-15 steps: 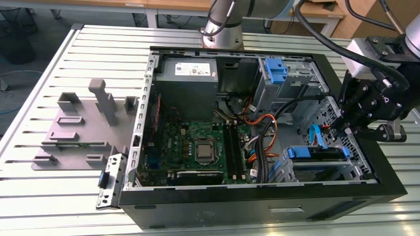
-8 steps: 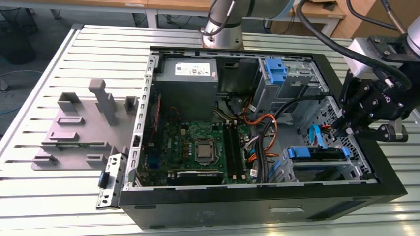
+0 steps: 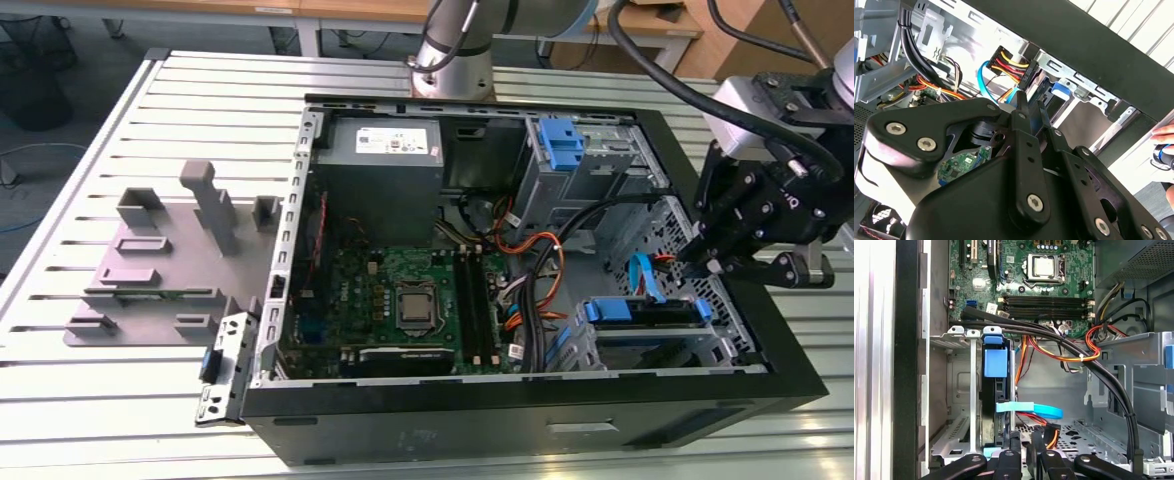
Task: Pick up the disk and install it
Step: 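Insert the second disk wire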
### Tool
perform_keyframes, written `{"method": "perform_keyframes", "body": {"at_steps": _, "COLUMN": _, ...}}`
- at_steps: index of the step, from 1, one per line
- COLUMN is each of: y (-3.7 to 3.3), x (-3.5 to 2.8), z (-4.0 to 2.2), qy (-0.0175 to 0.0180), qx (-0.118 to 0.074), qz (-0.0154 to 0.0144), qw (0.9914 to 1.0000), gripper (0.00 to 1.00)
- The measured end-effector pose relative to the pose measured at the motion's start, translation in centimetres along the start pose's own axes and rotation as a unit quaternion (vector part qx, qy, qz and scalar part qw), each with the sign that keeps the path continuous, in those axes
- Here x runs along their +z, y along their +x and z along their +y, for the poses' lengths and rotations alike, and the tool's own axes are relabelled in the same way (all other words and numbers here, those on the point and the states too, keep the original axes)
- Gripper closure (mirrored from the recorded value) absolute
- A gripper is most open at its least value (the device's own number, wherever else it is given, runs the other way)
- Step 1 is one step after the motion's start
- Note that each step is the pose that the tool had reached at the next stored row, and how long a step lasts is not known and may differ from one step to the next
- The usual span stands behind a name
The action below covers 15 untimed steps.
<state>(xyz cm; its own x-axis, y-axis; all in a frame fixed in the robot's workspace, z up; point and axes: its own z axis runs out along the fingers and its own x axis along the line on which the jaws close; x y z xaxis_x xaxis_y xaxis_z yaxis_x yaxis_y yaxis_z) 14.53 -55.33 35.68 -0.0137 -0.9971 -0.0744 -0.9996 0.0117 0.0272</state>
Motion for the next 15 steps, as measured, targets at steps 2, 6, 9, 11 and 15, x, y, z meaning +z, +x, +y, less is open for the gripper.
{"method": "perform_keyframes", "body": {"at_steps": 2, "y": -0.03, "x": 0.01, "z": -0.1, "qy": 0.0, "qx": 0.0, "qz": 0.0, "qw": 1.0, "gripper": 0.76}}
{"method": "perform_keyframes", "body": {"at_steps": 6, "y": -0.18, "x": 0.05, "z": -0.21, "qy": 0.0, "qx": 0.0, "qz": 0.0, "qw": 1.0, "gripper": 0.76}}
{"method": "perform_keyframes", "body": {"at_steps": 9, "y": -0.29, "x": 0.07, "z": -0.34, "qy": 0.0, "qx": 0.0, "qz": 0.0, "qw": 1.0, "gripper": 0.76}}
{"method": "perform_keyframes", "body": {"at_steps": 11, "y": -0.33, "x": 0.09, "z": -0.47, "qy": 0.0, "qx": 0.0, "qz": 0.0, "qw": 1.0, "gripper": 0.76}}
{"method": "perform_keyframes", "body": {"at_steps": 15, "y": -0.37, "x": 0.13, "z": -1.01, "qy": 0.0, "qx": 0.0, "qz": 0.0001, "qw": 1.0, "gripper": 0.76}}
